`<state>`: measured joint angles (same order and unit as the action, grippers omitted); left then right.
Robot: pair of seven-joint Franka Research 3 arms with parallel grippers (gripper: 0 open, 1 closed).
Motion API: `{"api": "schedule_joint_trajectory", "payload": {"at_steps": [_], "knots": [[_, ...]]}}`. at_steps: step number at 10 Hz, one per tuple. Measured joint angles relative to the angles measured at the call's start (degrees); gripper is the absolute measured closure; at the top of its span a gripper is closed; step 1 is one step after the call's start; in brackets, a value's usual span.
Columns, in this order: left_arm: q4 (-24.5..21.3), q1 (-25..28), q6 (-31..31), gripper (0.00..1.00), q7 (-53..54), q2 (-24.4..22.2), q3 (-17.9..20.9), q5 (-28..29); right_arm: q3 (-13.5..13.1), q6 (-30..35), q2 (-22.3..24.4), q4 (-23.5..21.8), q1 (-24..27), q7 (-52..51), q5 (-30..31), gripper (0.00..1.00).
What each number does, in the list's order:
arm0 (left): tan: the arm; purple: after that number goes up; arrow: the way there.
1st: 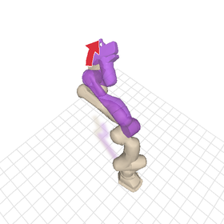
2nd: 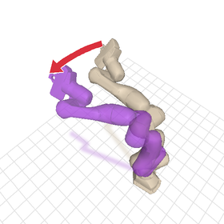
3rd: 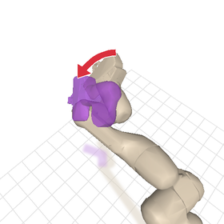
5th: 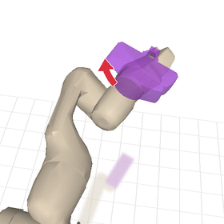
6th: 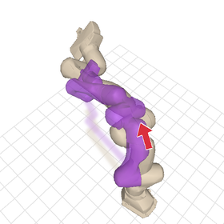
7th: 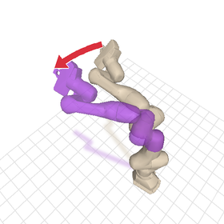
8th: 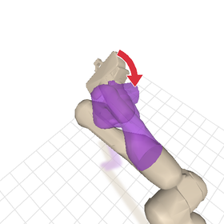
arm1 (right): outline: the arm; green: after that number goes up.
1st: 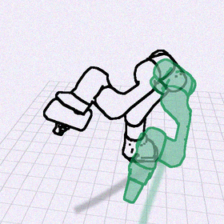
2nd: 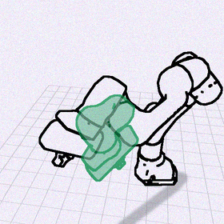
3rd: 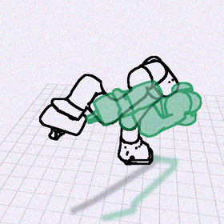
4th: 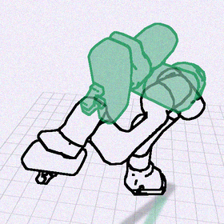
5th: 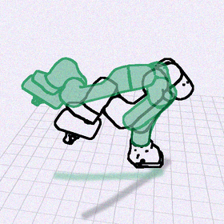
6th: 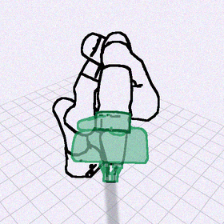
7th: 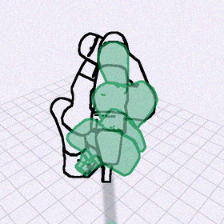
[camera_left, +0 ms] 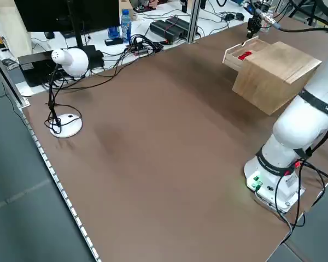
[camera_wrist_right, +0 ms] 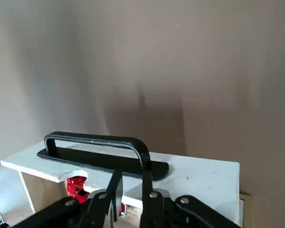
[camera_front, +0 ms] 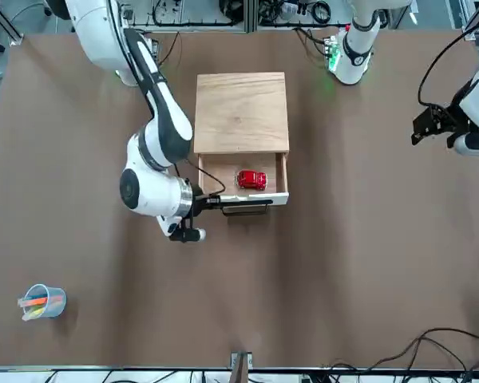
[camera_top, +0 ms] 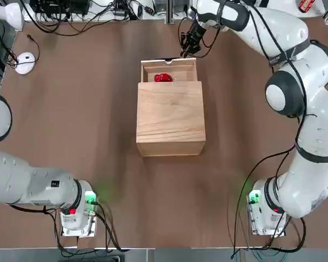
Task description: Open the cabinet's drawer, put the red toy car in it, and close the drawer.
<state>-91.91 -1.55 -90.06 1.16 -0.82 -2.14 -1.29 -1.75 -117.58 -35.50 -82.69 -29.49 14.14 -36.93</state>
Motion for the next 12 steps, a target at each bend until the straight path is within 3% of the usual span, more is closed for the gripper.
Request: {"api": "schedule_joint_trajectory", "payload": {"at_steps": [5,12], "knots": [[0.00,0.01,0.00,0.01,0.00,0.13,0.01,0.00,-0.43,-0.56,-0.32,0.02,-0.88,-0.03,0.02,0.86],[0.01,0.01,0.00,0.01,0.00,0.19,0.02,0.00,-1.38,4.94,-0.52,0.60,-1.77,-0.24,0.13,0.86]]}}
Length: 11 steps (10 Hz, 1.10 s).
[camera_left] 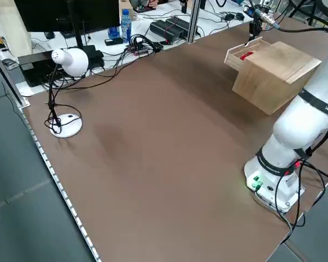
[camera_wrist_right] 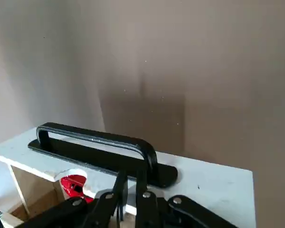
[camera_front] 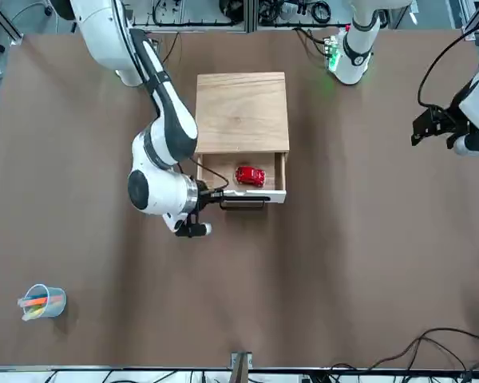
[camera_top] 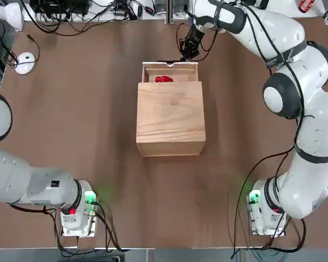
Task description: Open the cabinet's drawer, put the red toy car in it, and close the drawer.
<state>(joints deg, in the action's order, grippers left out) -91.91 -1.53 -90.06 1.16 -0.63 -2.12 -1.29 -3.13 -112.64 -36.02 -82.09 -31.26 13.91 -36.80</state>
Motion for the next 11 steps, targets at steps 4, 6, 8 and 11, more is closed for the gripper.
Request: {"api": "schedule_joint_trajectory", "payload": {"at_steps": [4,6,8,11], "knots": [[0.01,0.01,0.00,0.01,0.00,0.33,0.00,0.00,0.10,6.46,-0.04,0.17,-0.76,0.01,0.05,0.86],[0.01,0.01,0.00,0.01,0.00,0.47,0.00,0.00,0.17,10.31,-0.05,0.09,-1.39,0.02,0.08,0.87],[0.02,0.01,0.00,0.01,0.00,0.65,0.01,0.00,0.24,14.02,-0.07,-0.19,-2.42,0.05,0.09,0.87],[0.05,0.02,0.00,0.01,-0.04,0.67,0.01,0.00,0.17,15.90,-0.12,-0.32,-2.98,0.05,0.17,0.87]]}}
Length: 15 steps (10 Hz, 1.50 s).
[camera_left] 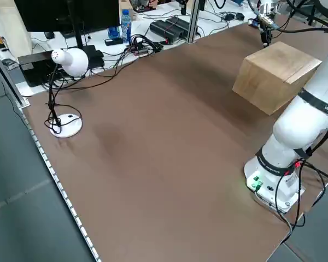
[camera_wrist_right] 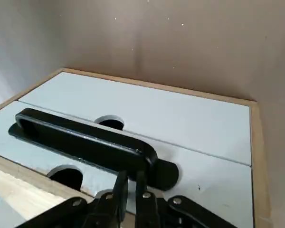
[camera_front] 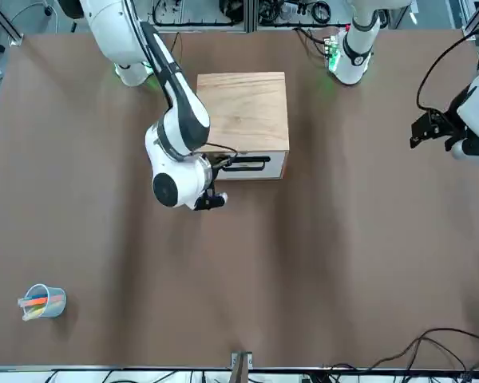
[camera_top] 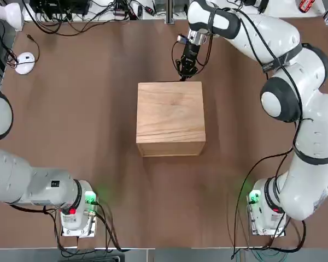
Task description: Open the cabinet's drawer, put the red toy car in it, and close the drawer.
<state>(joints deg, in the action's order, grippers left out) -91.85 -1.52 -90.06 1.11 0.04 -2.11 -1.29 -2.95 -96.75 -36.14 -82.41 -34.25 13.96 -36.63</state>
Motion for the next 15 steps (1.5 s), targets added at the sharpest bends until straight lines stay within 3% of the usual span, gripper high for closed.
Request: {"api": "schedule_joint_trajectory", "payload": {"at_steps": [2,4,7,9,11,13,15], "knots": [[0.03,0.00,0.00,0.01,0.00,0.00,0.00,0.00,-0.02,0.05,-0.01,0.05,0.01,0.00,0.03,0.85],[0.07,0.00,0.00,0.01,0.00,0.01,0.00,0.00,-0.29,0.51,0.00,1.32,0.39,0.00,2.53,0.74],[0.13,0.00,-0.57,0.01,-0.03,0.02,0.00,0.00,-0.78,0.89,0.24,7.96,6.38,-0.02,11.54,0.27],[0.18,0.01,-1.22,0.01,-0.04,0.03,0.00,0.00,-1.10,1.40,0.42,10.88,12.67,-0.12,13.40,0.00],[0.22,0.04,-2.38,0.01,-0.05,0.03,0.02,0.00,-1.17,2.07,0.54,13.03,19.10,-1.10,18.79,0.00],[0.25,0.07,-2.79,0.01,-0.06,0.03,0.05,0.00,-1.12,2.09,1.03,16.26,20.37,-0.88,29.46,0.00],[0.26,0.11,-2.94,0.01,-0.07,0.03,0.07,0.00,-1.19,2.15,2.19,17.66,23.34,-0.70,31.44,0.00]]}}
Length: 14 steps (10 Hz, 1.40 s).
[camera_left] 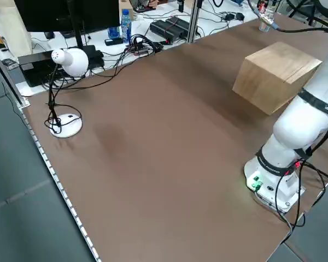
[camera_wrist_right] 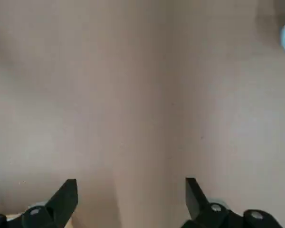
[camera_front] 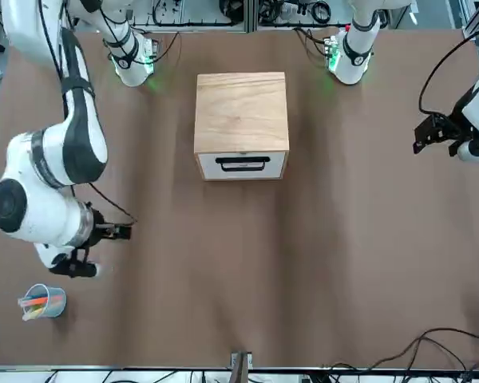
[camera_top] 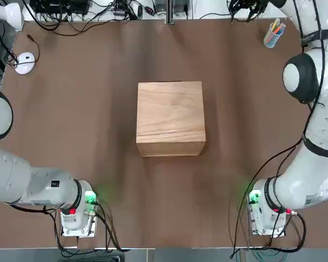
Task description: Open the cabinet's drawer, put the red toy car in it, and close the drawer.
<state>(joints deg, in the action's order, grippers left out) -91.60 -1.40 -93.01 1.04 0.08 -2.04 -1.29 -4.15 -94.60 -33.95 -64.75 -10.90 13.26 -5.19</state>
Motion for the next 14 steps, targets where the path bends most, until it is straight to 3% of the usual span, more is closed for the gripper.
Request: {"api": "schedule_joint_trajectory", "payload": {"at_steps": [4,7,10,14], "knots": [[0.01,0.05,-0.05,0.01,-0.14,0.01,0.05,0.00,0.04,0.87,6.98,0.83,7.24,-0.74,0.33,0.00],[0.04,0.07,-0.05,0.01,-0.24,0.00,0.08,0.00,0.06,5.70,12.38,0.52,9.54,-1.71,0.43,0.00],[0.06,0.11,-0.05,0.01,-0.25,0.01,0.10,0.00,-0.59,6.27,19.21,-6.97,10.22,-4.82,0.56,0.00],[0.05,0.31,-0.05,0.01,-0.26,0.01,0.11,0.00,-0.77,1.86,25.99,-19.42,9.93,-9.34,0.66,0.00]]}}
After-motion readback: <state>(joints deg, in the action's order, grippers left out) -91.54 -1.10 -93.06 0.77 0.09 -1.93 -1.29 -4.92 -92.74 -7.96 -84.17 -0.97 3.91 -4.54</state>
